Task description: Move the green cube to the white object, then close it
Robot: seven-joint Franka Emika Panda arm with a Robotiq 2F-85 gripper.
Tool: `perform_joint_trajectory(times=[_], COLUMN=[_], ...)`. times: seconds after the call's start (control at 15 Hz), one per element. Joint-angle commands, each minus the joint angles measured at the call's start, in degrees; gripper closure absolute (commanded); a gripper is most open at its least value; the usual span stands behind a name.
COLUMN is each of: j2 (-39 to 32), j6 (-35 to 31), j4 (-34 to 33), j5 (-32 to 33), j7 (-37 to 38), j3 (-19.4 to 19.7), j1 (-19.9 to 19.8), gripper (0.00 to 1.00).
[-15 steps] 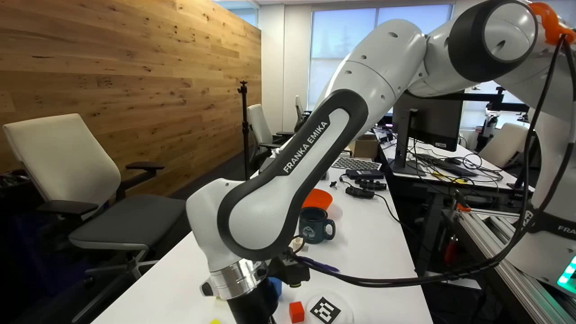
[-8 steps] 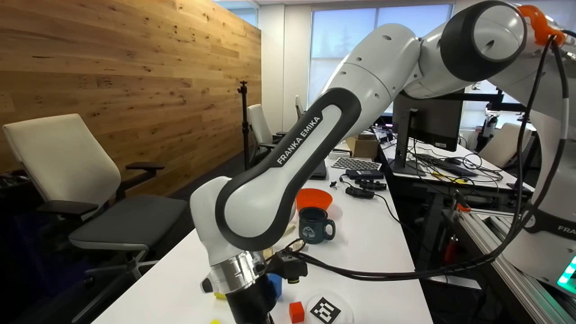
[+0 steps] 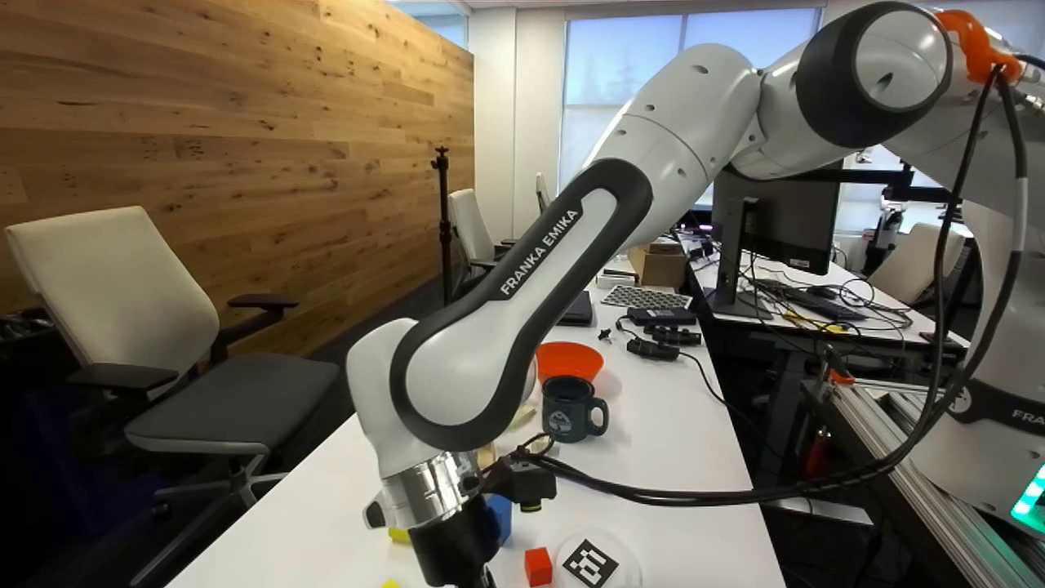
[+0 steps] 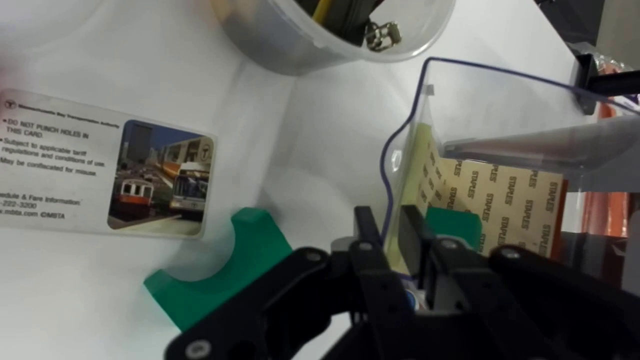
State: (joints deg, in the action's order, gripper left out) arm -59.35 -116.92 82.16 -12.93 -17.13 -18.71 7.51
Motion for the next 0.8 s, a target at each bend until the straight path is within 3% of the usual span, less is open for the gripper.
perform_joint_trajectory(times=[0.0,0.27,0.73], j2=[-0.12,3.25,7.01], j6=[-1.25,-12.17,-25.53], j4=[0.24,3.64,7.90], j5=[-2.16,1.34,6.50], j7=[-1.72,2.29,8.68], j3=[-1.10,2.32,7.39], j1=[-1.02,3.05,8.92], gripper=[1.00,0.98,0.98])
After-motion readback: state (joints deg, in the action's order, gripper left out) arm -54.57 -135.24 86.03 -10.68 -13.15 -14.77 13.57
